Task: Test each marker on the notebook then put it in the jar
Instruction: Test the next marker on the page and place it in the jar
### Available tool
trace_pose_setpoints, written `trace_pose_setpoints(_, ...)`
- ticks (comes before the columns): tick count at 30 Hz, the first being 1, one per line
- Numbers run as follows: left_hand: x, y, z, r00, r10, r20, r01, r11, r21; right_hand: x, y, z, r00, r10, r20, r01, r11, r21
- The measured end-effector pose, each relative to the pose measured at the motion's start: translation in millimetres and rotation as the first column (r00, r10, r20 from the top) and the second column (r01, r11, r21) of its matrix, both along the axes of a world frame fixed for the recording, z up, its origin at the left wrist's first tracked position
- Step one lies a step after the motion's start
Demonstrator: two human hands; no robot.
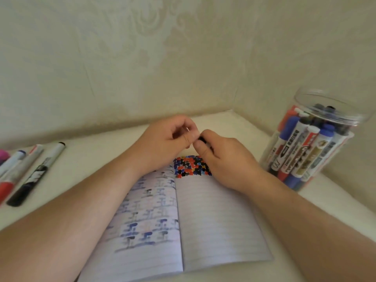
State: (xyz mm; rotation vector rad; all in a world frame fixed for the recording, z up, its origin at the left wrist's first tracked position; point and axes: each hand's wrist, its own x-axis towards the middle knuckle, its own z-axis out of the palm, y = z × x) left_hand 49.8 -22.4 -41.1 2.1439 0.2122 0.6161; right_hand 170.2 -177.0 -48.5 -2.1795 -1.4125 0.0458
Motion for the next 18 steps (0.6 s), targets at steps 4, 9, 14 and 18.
trace_pose_setpoints(4,-0.5,-0.4,0.6,0.996,-0.039,-0.077,0.038,0.999,-0.008,0.3,-3.3,3.7,0.973,-0.065,0.222,0.067,0.998,-0.001)
trace_pose_setpoints(9,-1.7,-3.2,-1.9,0.990,-0.083,-0.112,0.085,0.996,0.006,-3.8,-6.2,7.2,0.981,-0.067,0.179,0.083,0.993,-0.084)
trace_pose_setpoints(14,-0.6,1.6,1.2,0.995,-0.010,-0.099,0.013,0.999,0.030,-7.1,-19.8,18.0,0.967,-0.080,-0.243,0.106,0.990,0.094)
trace_pose_setpoints(18,-2.2,2.2,-0.1,0.976,-0.046,-0.215,0.076,0.988,0.135,-6.0,-39.3,25.7,0.687,0.228,-0.690,0.082,0.920,0.384)
